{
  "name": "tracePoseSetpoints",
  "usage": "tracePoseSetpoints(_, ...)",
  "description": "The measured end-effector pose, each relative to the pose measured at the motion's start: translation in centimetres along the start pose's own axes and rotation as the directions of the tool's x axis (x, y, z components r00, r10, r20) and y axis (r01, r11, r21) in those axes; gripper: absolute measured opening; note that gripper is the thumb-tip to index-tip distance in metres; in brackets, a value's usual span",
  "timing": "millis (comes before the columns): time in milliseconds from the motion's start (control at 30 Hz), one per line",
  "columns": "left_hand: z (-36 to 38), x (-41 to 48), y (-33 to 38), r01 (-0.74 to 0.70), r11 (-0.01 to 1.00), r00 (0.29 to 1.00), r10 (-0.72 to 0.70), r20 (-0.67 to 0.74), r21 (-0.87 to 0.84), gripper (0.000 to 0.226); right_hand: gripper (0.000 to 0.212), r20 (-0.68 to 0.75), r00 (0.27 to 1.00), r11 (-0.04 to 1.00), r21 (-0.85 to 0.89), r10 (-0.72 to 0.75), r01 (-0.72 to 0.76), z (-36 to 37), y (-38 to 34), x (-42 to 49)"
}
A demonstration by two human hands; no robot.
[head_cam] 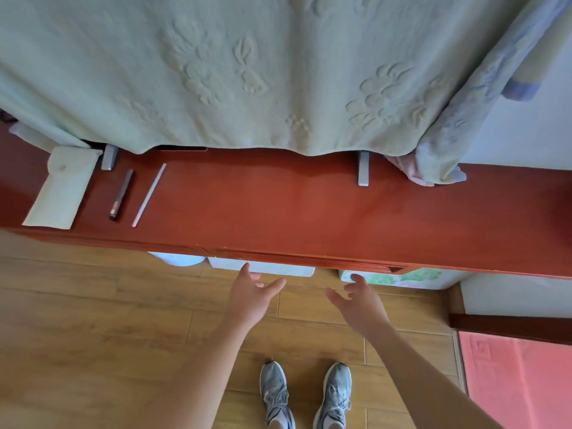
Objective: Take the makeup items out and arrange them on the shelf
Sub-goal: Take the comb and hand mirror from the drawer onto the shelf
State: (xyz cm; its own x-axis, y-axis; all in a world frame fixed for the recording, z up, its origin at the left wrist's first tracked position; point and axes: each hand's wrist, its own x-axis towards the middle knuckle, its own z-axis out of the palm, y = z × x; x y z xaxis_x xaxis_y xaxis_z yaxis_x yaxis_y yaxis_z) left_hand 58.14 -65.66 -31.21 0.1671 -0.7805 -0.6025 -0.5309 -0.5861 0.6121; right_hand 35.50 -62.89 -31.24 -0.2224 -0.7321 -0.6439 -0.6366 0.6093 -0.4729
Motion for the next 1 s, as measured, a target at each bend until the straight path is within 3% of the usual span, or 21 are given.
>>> tracePoseSetpoints(267,3.4,5.0,-0.8,0.147,0.956,0.987,-0.159,-0.026,-0.253,0.119,0.082,-0.038,0.987,0.941,0.31,0.157,-0.138,2.3,0.7,4.6)
tracePoseSetpoints(367,4.4,6.5,-1.6,0.171,0.907,0.978,-0.202,-0.041,-0.384,0.145,0.084,-0.062,0.972,0.867,0.467,0.225,-0.171,3.4,1.0,5.9)
tracePoseSetpoints(433,5.1,7.4,-2.2,0.18,0.844,0.976,-0.215,-0.013,-0.505,0.15,0.086,-0.054,0.962,0.786,0.59,0.267,-0.185,4.0,1.4,6.7)
tracePoseSetpoints(567,6.0,7.8,-2.1,0.12,0.704,0.986,-0.167,0.002,-0.7,0.134,0.074,0.012,0.959,0.583,0.792,0.283,-0.181,5.0,2.2,7.8)
tracePoseSetpoints(733,6.7,7.7,-2.1,0.005,0.572,0.994,-0.091,-0.058,-0.82,0.076,0.054,-0.004,0.962,0.463,0.877,0.273,-0.127,5.5,2.3,8.0)
tracePoseSetpoints(800,6.8,7.8,-2.2,-0.001,0.543,0.995,-0.079,-0.053,-0.84,0.075,0.053,-0.013,0.962,0.44,0.891,0.274,-0.113,5.5,2.1,7.8)
tracePoseSetpoints(900,6.8,7.5,-2.1,0.004,0.518,0.997,-0.064,-0.034,-0.856,0.091,0.057,-0.016,0.961,0.409,0.907,0.275,-0.101,5.6,2.1,7.6)
tracePoseSetpoints(1000,6.9,7.2,-1.9,0.015,0.485,0.997,-0.073,-0.023,-0.874,0.088,0.069,-0.026,0.962,0.398,0.913,0.271,-0.087,5.8,2.1,7.3)
